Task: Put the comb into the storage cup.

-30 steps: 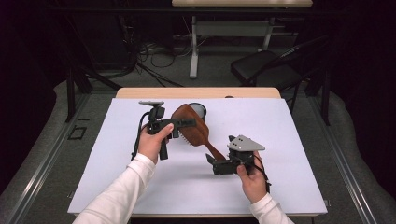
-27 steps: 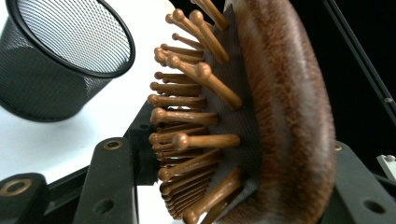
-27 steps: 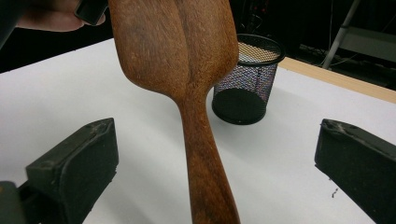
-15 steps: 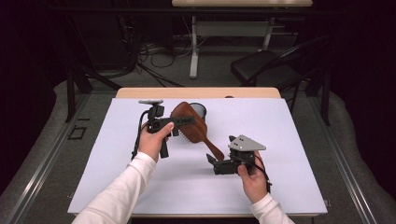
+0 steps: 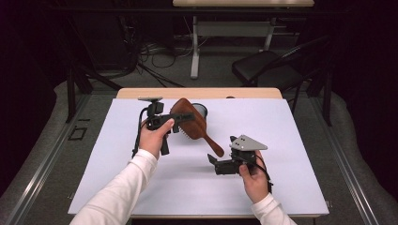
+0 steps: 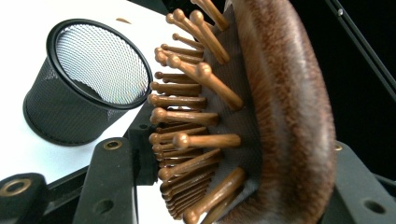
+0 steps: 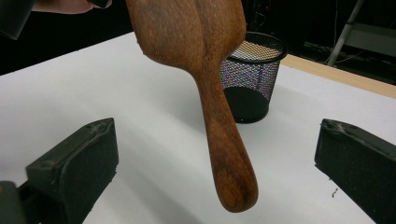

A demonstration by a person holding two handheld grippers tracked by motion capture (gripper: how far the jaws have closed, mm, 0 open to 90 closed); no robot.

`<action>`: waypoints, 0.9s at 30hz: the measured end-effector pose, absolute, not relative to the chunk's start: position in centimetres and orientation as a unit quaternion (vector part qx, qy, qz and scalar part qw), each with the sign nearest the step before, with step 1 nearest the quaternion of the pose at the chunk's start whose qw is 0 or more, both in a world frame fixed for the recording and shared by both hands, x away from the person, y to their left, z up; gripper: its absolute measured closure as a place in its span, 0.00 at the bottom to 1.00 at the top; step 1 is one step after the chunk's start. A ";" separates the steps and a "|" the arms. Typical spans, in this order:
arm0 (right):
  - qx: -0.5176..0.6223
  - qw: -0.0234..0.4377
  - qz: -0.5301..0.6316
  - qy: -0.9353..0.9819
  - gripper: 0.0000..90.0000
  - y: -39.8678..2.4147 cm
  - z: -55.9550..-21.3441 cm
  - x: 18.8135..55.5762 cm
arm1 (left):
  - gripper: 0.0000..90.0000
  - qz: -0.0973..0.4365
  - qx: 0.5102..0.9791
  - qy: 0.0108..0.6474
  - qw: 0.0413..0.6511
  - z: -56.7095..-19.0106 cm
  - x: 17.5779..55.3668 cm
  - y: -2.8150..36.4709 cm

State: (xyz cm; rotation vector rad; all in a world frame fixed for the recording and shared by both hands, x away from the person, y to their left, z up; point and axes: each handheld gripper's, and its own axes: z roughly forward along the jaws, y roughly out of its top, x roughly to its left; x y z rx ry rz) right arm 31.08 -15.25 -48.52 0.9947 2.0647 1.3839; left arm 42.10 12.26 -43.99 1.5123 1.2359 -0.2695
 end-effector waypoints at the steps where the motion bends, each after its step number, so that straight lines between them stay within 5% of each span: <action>1: 0.361 0.230 0.503 0.751 0.00 -15.3 -48.5 31.1 | 0.53 -0.113 0.641 0.522 0.551 -43.9 42.2 12.3; 27: 0.370 0.230 0.507 0.744 0.00 -15.9 -48.4 31.3 | 0.52 -0.096 0.622 0.548 0.551 -42.4 44.2 12.5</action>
